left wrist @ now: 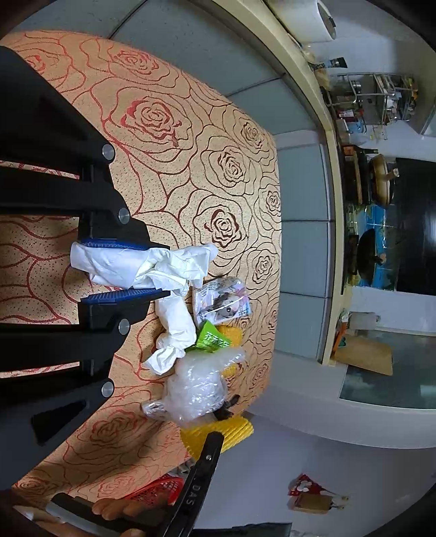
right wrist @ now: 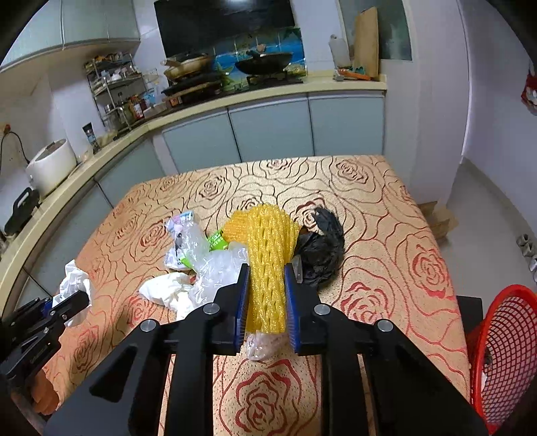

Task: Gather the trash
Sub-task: 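Carry the tissue and yellow foam net over the red basket and release both, then return both tools to the table toward the clear plastic bag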

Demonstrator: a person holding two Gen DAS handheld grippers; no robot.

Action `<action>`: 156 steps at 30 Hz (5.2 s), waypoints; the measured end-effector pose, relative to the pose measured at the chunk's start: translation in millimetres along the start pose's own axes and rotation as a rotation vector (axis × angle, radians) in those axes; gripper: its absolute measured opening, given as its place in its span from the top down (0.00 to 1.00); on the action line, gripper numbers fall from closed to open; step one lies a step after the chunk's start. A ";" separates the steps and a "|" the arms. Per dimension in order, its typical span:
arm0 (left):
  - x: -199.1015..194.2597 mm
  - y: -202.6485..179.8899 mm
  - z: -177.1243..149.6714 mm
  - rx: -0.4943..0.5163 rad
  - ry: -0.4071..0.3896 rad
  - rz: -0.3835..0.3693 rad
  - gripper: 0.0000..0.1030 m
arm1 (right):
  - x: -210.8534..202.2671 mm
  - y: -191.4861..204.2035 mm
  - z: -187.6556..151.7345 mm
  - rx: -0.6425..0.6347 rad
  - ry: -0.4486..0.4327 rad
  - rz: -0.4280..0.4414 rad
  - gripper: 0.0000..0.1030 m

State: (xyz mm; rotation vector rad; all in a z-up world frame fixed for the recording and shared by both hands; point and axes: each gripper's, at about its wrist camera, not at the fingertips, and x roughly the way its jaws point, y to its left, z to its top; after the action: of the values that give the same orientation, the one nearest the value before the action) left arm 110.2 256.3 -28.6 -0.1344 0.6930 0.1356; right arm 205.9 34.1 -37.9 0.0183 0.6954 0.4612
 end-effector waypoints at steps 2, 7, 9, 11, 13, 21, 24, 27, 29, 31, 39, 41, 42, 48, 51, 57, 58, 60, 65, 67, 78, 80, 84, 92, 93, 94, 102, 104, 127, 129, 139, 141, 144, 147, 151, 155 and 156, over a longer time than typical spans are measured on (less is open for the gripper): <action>-3.9 -1.4 2.7 -0.004 -0.012 0.003 0.82 | -7.7 0.7 0.5 -0.003 -0.016 0.000 0.81; -14.8 -8.9 9.8 -0.001 -0.047 0.009 0.82 | -28.0 2.2 0.5 -0.021 -0.062 -0.005 0.81; -18.9 -13.2 12.7 0.005 -0.061 0.011 0.82 | -35.5 1.3 0.0 -0.018 -0.074 0.002 0.81; -22.3 -16.9 15.0 0.009 -0.073 0.013 0.82 | -41.9 -0.3 -0.8 -0.015 -0.086 0.005 0.81; -25.2 -21.2 17.2 0.012 -0.084 0.011 0.82 | -48.4 -1.6 -0.5 -0.013 -0.098 0.005 0.81; -34.8 -49.5 25.3 0.062 -0.127 0.001 0.82 | -76.8 -11.8 -2.3 -0.003 -0.156 -0.016 0.81; -37.4 -60.2 27.8 0.079 -0.140 -0.021 0.82 | -85.1 -20.0 -3.1 0.009 -0.172 -0.026 0.81; -40.6 -76.4 32.3 0.104 -0.157 -0.050 0.82 | -94.0 -29.3 -4.4 0.026 -0.186 -0.041 0.81; -41.7 -86.6 34.4 0.117 -0.164 -0.067 0.82 | -100.6 -37.2 -5.0 0.039 -0.198 -0.054 0.81; -42.5 -97.2 36.1 0.131 -0.172 -0.082 0.82 | -107.3 -45.5 -6.2 0.053 -0.209 -0.070 0.81; -42.1 -142.9 41.2 0.195 -0.188 -0.155 0.82 | -130.7 -78.2 -13.8 0.097 -0.238 -0.142 0.81; -40.7 -153.7 42.0 0.207 -0.188 -0.175 0.82 | -136.9 -87.5 -16.8 0.110 -0.246 -0.163 0.81; -40.0 -157.4 41.4 0.212 -0.187 -0.184 0.82 | -140.2 -92.1 -18.3 0.117 -0.248 -0.174 0.81; -30.4 -200.6 40.8 0.270 -0.171 -0.259 0.82 | -161.6 -125.8 -27.7 0.164 -0.266 -0.250 0.81; -25.0 -226.6 40.6 0.307 -0.162 -0.305 0.82 | -171.8 -143.5 -33.3 0.190 -0.271 -0.295 0.81; -2.4 -276.8 39.5 0.359 -0.103 -0.405 0.82 | -185.5 -179.3 -49.7 0.242 -0.259 -0.372 0.81; 0.0 -285.4 38.4 0.367 -0.095 -0.417 0.82 | -185.7 -183.1 -51.9 0.247 -0.256 -0.380 0.81; 5.4 -300.1 35.4 0.384 -0.080 -0.443 0.82 | -186.3 -193.3 -58.0 0.262 -0.244 -0.401 0.81; 21.7 -338.8 24.5 0.424 -0.027 -0.515 0.82 | -183.7 -211.6 -70.5 0.289 -0.211 -0.436 0.81; 29.3 -349.9 20.8 0.434 -0.003 -0.537 0.82 | -180.8 -217.5 -74.5 0.300 -0.198 -0.447 0.81; 71.3 -393.1 0.8 0.499 0.110 -0.579 0.82 | -145.1 -245.2 -98.6 0.334 -0.067 -0.458 0.81; 79.2 -398.8 -2.5 0.512 0.132 -0.582 0.81 | -136.3 -248.0 -103.2 0.335 -0.041 -0.453 0.81; 91.0 -407.4 -7.9 0.532 0.163 -0.584 0.76 | -122.2 -252.4 -107.1 0.334 0.004 -0.441 0.80; 95.5 -406.8 -6.8 0.526 0.172 -0.615 0.50 | -104.9 -255.8 -115.4 0.346 0.048 -0.418 0.65; 95.0 -405.6 -5.5 0.526 0.170 -0.615 0.47 | -104.9 -256.0 -116.2 0.350 0.048 -0.418 0.62; 95.2 -404.7 -3.9 0.524 0.168 -0.614 0.46 | -105.7 -257.0 -116.7 0.353 0.047 -0.418 0.60; 85.7 -383.7 8.7 0.466 0.135 -0.598 0.41 | -112.6 -253.7 -115.5 0.367 0.027 -0.422 0.59; 80.5 -376.1 12.3 0.455 0.117 -0.586 0.40 | -115.9 -250.4 -114.0 0.369 0.019 -0.419 0.58; 12.9 -278.3 29.5 0.306 -0.062 -0.437 0.36 | -143.9 -182.0 -76.1 0.307 -0.145 -0.393 0.30; 6.7 -263.0 28.3 0.286 -0.078 -0.406 0.35 | -141.1 -171.1 -71.5 0.290 -0.153 -0.375 0.29; -8.6 -184.8 23.1 0.209 -0.114 -0.256 0.33 | -119.7 -115.3 -44.5 0.203 -0.164 -0.268 0.29; -11.5 -164.3 24.4 0.185 -0.120 -0.223 0.33 | -114.9 -104.7 -40.7 0.189 -0.163 -0.247 0.29; -15.1 -137.2 26.0 0.159 -0.128 -0.171 0.31 | -106.6 -88.1 -34.5 0.164 -0.157 -0.219 0.29; -18.1 -111.4 25.5 0.134 -0.135 -0.120 0.29 | -98.9 -72.1 -28.6 0.139 -0.152 -0.193 0.28; -20.8 -80.7 25.0 0.094 -0.136 -0.072 0.29 | -90.9 -53.8 -23.2 0.111 -0.146 -0.167 0.26; -18.1 -52.8 24.2 0.054 -0.126 -0.025 0.27 | -81.6 -37.6 -17.5 0.085 -0.136 -0.142 0.26; -16.0 -45.2 23.4 0.043 -0.120 -0.014 0.26 | -78.6 -33.5 -16.3 0.079 -0.132 -0.135 0.26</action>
State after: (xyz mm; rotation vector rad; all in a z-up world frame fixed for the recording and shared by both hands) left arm 120.3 214.5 3.1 -0.0893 0.5744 0.1145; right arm 156.4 -30.8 -7.9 0.0748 0.5811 0.3000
